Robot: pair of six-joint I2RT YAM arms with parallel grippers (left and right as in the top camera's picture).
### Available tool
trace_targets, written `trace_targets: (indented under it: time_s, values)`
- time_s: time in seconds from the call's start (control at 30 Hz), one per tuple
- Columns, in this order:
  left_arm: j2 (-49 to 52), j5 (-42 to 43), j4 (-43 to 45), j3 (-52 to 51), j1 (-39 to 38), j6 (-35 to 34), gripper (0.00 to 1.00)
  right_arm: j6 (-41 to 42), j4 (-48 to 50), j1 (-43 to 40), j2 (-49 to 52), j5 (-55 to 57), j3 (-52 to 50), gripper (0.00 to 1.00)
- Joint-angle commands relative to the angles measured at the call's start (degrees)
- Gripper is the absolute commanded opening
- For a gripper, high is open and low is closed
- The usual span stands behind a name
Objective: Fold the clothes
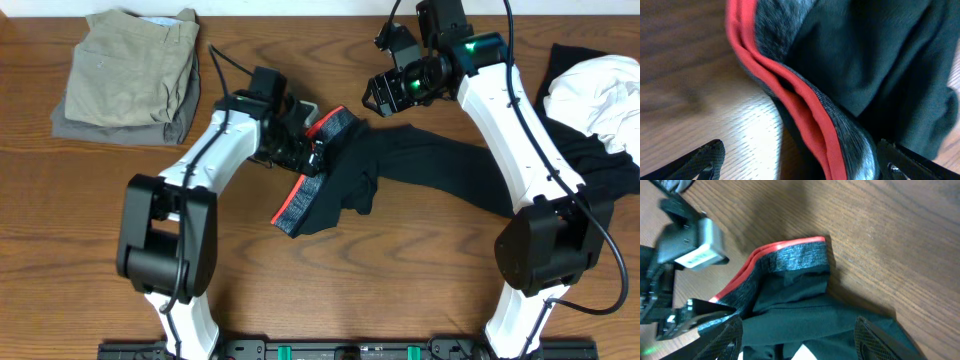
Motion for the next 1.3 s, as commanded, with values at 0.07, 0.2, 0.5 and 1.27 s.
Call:
trace_targets:
  time_s: [0.07, 0.2, 0.5, 1.27]
  values:
    - [3.56, -1.2, 0.28, 0.85, -1.03, 0.02, 1.0, -0.7, -0.81, -0.44, -1.31, 0.0, 0.66, 0.68]
    - [3.37, 0.5, 2.95, 0.85, -1.01, -1.46, 0.37, -0.66, -0.94, -0.48, -1.31, -0.02, 0.57, 0.66]
    - [-1.46, -6.27, 3.13, 1.55, 3.15, -6.71, 0.06, -0.63, -1.25, -0.52, -1.33, -0.02, 0.13, 0.64]
    - [-7.21, -19.32, -1.9, 1.49, 12.87, -13.07, 0.06, 0.44, 2.01, -0.26, 9.55, 5.55, -3.13, 0.63]
